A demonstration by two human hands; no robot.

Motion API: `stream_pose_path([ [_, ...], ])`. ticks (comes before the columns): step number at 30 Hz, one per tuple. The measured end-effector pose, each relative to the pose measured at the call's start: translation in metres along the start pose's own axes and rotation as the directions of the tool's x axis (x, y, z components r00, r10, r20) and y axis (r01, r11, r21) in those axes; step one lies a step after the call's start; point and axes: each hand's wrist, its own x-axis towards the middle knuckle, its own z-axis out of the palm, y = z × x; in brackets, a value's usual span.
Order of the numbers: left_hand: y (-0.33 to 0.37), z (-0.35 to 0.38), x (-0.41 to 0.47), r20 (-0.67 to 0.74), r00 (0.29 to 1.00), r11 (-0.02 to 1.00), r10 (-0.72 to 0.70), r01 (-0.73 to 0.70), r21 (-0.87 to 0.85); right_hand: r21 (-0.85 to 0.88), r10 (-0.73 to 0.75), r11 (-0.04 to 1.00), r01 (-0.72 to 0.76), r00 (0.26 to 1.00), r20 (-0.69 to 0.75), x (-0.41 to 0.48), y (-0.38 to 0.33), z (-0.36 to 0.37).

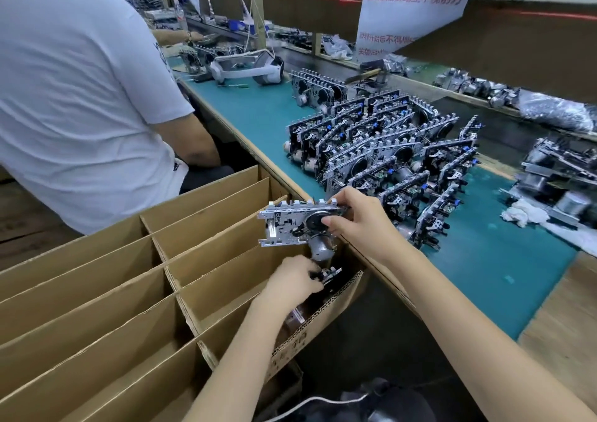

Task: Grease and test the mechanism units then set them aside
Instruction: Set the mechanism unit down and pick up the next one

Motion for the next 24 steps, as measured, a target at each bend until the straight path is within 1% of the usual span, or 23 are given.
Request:
stream_pose_path([
  [1, -0.004, -0.009, -0.006, 0.015, 1.000, 0.999, -0.010, 0.011, -0.052, 0.021, 0.005, 1.000, -0.006, 1.000, 0.019, 0.000, 0.000, 0.000],
  [3, -0.018, -0.030, -0.019, 0.034, 0.998, 0.993, -0.048, 0.051, -0.103, 0.057, 0.021, 0.998, -0.025, 0.997, 0.073, -0.001, -0.001, 0.001],
  [7, -0.050, -0.068, -0.046, 0.135, 0.978, 0.950, -0.160, 0.190, -0.249, 0.144, 0.010, 0.989, -0.035, 0.985, 0.172, -0.004, -0.004, 0.008],
  [9, -0.061, -0.080, -0.056, 0.168, 0.967, 0.942, -0.190, 0.228, -0.245, 0.176, 0.003, 0.984, -0.039, 0.980, 0.198, -0.005, -0.007, 0.014],
  [12, -0.077, -0.092, -0.066, 0.137, 0.952, 0.933, -0.275, 0.299, -0.200, 0.156, -0.010, 0.987, -0.027, 0.973, 0.230, -0.005, -0.008, 0.022],
  [14, -0.086, -0.097, -0.069, 0.041, 0.952, 0.919, -0.303, 0.303, -0.252, 0.139, -0.022, 0.990, -0.017, 0.962, 0.271, -0.005, -0.009, 0.025],
  [16, -0.089, -0.100, -0.070, -0.076, 0.966, 0.911, -0.248, 0.205, -0.359, 0.147, -0.031, 0.989, -0.016, 0.948, 0.316, -0.007, -0.011, 0.027],
  [18, -0.085, -0.100, -0.070, -0.120, 0.981, 0.879, -0.152, 0.079, -0.471, 0.168, -0.026, 0.985, -0.038, 0.931, 0.365, -0.009, -0.013, 0.030],
  [19, -0.081, -0.100, -0.070, -0.105, 0.989, 0.863, -0.102, 0.035, -0.504, 0.185, -0.026, 0.981, -0.053, 0.917, 0.397, -0.011, -0.014, 0.033],
  [21, -0.077, -0.100, -0.070, -0.046, 0.999, 0.857, -0.011, -0.014, -0.515, 0.215, -0.033, 0.974, -0.075, 0.888, 0.459, -0.012, -0.015, 0.039],
  [24, -0.077, -0.099, -0.070, 0.034, 0.997, 0.861, 0.070, -0.043, -0.508, 0.199, -0.027, 0.975, -0.096, 0.844, 0.536, -0.013, -0.016, 0.047],
])
